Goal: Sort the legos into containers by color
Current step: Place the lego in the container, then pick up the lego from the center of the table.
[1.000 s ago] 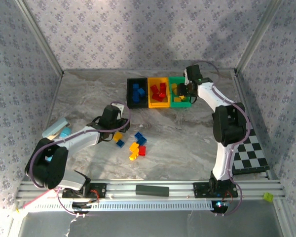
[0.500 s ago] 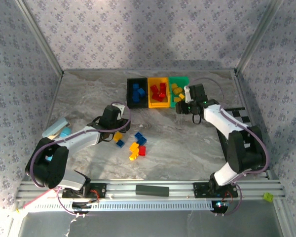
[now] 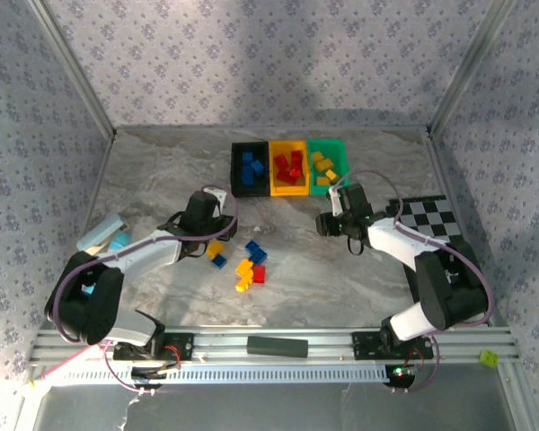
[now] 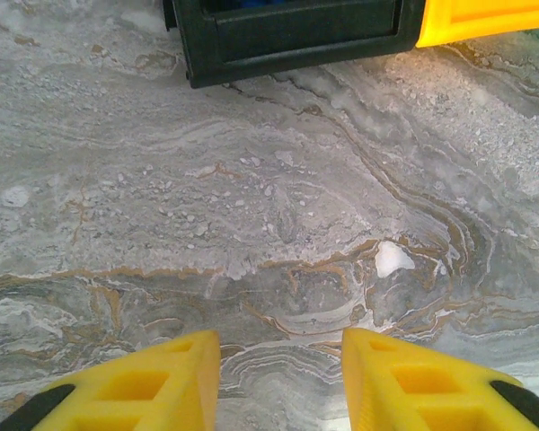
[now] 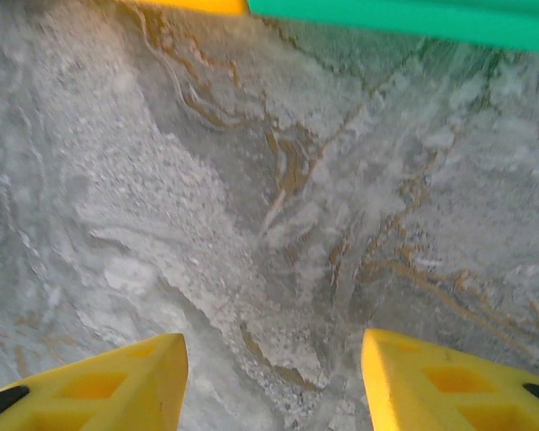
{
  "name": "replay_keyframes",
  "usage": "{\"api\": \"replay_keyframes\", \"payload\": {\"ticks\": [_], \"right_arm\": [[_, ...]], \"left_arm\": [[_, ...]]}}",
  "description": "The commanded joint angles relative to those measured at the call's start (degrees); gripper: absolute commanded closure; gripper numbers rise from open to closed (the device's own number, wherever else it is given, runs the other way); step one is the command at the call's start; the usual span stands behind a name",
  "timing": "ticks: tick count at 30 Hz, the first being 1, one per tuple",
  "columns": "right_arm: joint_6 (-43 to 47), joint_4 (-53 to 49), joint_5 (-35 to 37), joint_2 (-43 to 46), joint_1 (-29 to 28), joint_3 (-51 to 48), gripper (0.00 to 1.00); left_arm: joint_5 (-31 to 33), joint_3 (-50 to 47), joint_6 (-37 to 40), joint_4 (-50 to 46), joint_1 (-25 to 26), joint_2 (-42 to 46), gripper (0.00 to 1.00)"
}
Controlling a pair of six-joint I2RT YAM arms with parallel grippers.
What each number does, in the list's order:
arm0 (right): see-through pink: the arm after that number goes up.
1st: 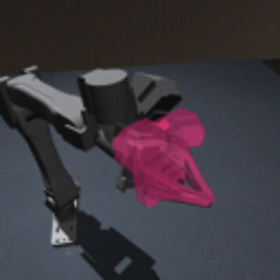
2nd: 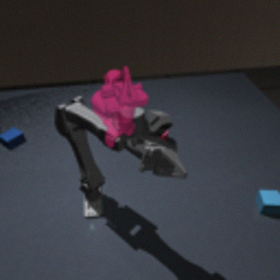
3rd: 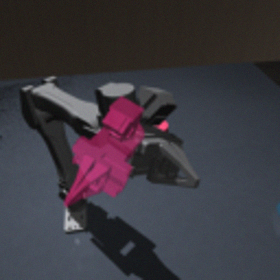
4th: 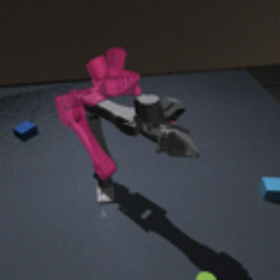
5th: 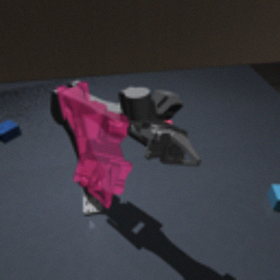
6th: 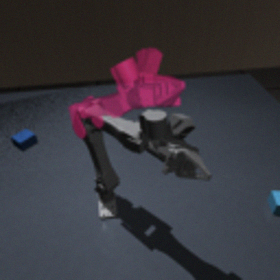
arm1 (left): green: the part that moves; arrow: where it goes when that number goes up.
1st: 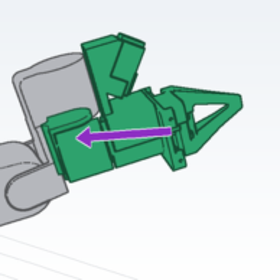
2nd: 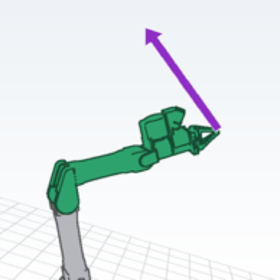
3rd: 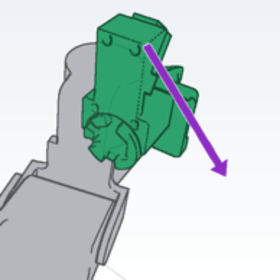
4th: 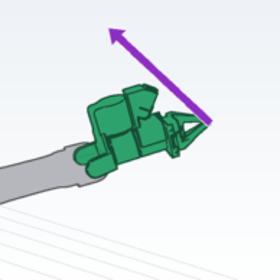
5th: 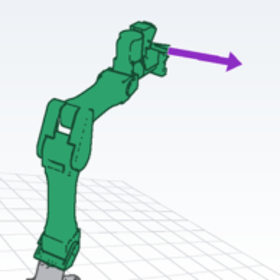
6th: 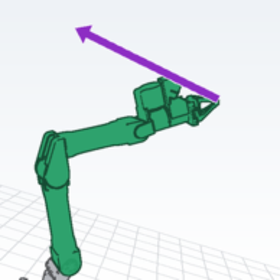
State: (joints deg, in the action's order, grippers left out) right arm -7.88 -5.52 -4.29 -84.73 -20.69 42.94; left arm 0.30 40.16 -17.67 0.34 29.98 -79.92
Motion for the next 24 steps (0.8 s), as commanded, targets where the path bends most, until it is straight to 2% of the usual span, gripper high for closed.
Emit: {"api": "replay_keyframes", "payload": {"ticks": [1,8,14,19,24], "right_arm": [[-0.32,4.57,0.72,2.34,-0.41,-2.0,0.45],[-1.07,6.63,0.9,2.2,-1.0,-3.1,0.45],[-0.43,6.01,1.55,1.51,-1.55,-1.93,0.45],[-0.84,6.29,0.96,1.41,-1.9,-1.87,0.44],[-0.92,6.24,0.99,1.4,-3.37,-1.64,0.44]], "left_arm": [[2.1,-0.32,0.0,1.68,-0.33,1.73,0.6],[2.43,1.41,0.6,-0.84,-0.44,1.11,0.6],[2.78,8.89,3.04,-11.54,-0.5,-0.03,0.59],[5.15,14.97,5.13,-23.87,-0.51,-1.29,0.58],[3.38,23.67,5.9,-40.81,-0.41,-7.52,0.54]]}}
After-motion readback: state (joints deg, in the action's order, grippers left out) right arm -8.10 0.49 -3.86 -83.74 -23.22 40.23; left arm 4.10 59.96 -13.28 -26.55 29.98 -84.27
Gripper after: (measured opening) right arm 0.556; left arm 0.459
